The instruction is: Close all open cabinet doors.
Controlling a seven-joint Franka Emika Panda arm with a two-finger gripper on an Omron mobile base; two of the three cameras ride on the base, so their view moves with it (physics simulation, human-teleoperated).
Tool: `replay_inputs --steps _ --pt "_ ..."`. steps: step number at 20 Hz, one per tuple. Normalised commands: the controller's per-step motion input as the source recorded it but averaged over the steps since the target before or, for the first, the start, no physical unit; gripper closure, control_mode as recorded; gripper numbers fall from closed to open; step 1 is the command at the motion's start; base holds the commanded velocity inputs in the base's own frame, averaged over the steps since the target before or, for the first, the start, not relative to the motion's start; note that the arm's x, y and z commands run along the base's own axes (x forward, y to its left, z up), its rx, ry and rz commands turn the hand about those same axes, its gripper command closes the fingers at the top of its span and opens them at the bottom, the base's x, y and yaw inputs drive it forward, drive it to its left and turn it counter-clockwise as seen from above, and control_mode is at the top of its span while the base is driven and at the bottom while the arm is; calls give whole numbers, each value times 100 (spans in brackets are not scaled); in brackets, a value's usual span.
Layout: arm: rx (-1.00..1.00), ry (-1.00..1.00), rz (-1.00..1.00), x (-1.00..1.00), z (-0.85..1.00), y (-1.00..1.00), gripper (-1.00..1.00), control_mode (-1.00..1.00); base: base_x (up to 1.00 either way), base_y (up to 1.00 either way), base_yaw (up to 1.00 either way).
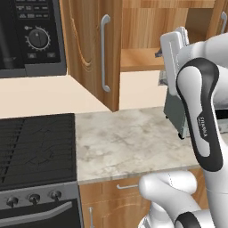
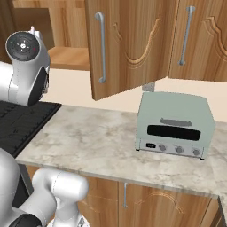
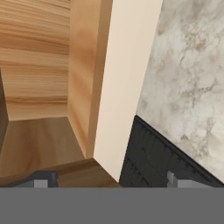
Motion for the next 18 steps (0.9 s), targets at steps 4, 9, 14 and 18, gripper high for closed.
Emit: replay_inputs --steps 4,9,14,18 --pt "0 0 0 0 0 0 -100 100 0 -2 1" --pt "0 0 0 0 0 0 -100 100 0 0 0" --pt "0 0 0 0 0 0 -100 100 0 0 0" --pt "0 0 0 0 0 0 -100 100 0 0 0"
